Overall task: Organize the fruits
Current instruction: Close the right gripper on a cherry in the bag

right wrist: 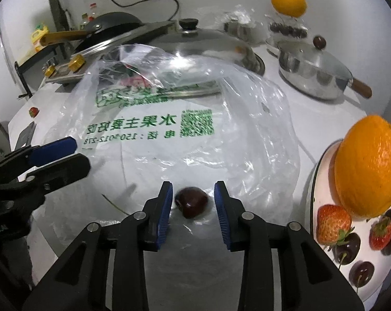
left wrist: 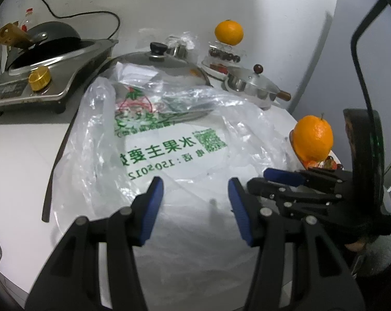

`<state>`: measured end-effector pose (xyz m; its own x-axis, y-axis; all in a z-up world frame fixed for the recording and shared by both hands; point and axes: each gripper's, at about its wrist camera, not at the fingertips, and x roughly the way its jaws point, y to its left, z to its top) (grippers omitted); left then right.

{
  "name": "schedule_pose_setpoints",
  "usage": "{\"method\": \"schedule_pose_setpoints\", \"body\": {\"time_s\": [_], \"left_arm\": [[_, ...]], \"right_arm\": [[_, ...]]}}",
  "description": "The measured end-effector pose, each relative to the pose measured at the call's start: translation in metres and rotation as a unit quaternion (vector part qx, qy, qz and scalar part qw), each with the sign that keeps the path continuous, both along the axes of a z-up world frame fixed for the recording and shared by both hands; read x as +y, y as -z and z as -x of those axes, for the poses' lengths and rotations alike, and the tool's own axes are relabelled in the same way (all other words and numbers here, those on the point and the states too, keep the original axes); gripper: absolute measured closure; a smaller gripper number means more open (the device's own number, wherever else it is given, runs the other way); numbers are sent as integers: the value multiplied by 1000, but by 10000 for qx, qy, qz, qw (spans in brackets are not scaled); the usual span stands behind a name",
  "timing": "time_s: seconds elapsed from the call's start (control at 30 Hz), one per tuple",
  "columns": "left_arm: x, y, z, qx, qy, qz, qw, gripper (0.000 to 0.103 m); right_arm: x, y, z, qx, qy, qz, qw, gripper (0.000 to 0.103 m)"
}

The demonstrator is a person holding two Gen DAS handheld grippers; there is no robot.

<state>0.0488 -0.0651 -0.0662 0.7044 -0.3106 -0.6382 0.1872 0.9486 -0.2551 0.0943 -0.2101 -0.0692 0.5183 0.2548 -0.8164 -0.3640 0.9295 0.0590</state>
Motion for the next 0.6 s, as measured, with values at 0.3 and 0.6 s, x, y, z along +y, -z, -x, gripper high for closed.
{"method": "schedule_pose_setpoints", "body": {"time_s": [0.3,0.6], "left_arm": [[-8,2,0,37,69,-115,9999,49],[-23,0,-3,18,192,-263,9995,49]], "right_arm": [[3,4,3,31,-134,-23,9999,66],[-8,-23,8,-401,-99,-201,9989,73]]}}
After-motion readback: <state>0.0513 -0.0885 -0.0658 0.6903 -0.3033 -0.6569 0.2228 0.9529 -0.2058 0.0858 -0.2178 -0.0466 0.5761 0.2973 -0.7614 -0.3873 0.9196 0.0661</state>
